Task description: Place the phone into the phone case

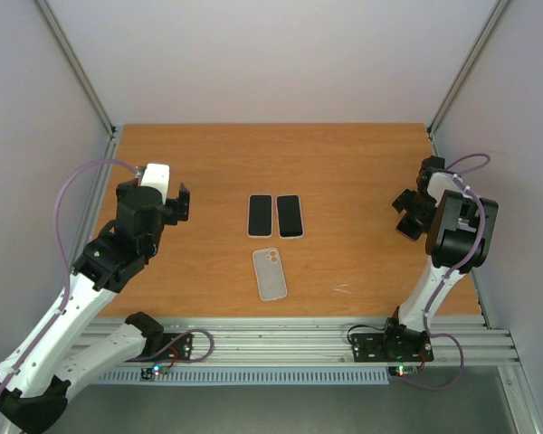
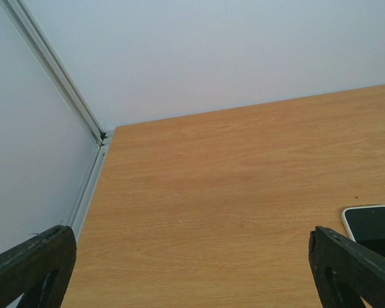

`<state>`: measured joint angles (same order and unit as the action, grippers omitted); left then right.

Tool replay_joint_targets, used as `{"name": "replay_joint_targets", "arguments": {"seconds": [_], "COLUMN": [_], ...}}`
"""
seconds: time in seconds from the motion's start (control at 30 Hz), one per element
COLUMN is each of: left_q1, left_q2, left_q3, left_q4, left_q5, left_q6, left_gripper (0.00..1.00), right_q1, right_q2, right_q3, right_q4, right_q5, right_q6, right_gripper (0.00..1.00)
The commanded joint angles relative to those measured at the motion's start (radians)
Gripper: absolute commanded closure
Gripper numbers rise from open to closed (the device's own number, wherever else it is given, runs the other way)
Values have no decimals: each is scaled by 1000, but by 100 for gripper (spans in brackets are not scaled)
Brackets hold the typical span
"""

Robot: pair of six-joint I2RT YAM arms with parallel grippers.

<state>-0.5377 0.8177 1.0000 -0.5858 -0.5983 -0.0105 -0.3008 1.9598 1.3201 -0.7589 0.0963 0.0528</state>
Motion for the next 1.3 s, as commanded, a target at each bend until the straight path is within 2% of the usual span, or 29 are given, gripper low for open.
{"name": "replay_joint_targets", "arguments": {"seconds": [0.0, 0.13, 0.27, 0.47, 0.6, 0.93, 1.13, 1.27], "left_q1": [7, 7, 7, 7, 7, 7, 7, -9], "left_q2": [-9, -8, -8, -6, -11, 46, 52, 54], "left_q3": [0, 0, 2, 7, 15, 54, 23, -55], "left_q4": [45, 44, 44, 37, 21, 17, 80, 181], "left_q5": [5, 6, 11, 48, 127, 410, 586, 694], "left_q6": [6, 6, 5, -4, -14, -105, -295, -414], "left_gripper": [1, 1, 1, 1, 1, 1, 1, 1], "right_q1": [-15, -17, -15, -7, 13, 96, 175, 218], "right_q2": [53, 62, 55, 14, -41, -245, -348, -415], "right_q3": [5, 2, -17, -72, -116, -343, -510, -605], "right_q4": [-14, -16, -2, 35, 68, 260, 441, 575], "right_q5": [-74, -86, -160, -271, -325, -493, -607, -672], "right_q6": [-27, -36, -36, -33, -16, 86, 189, 288], "right_gripper": [1, 5, 12, 26, 33, 36, 38, 40]}}
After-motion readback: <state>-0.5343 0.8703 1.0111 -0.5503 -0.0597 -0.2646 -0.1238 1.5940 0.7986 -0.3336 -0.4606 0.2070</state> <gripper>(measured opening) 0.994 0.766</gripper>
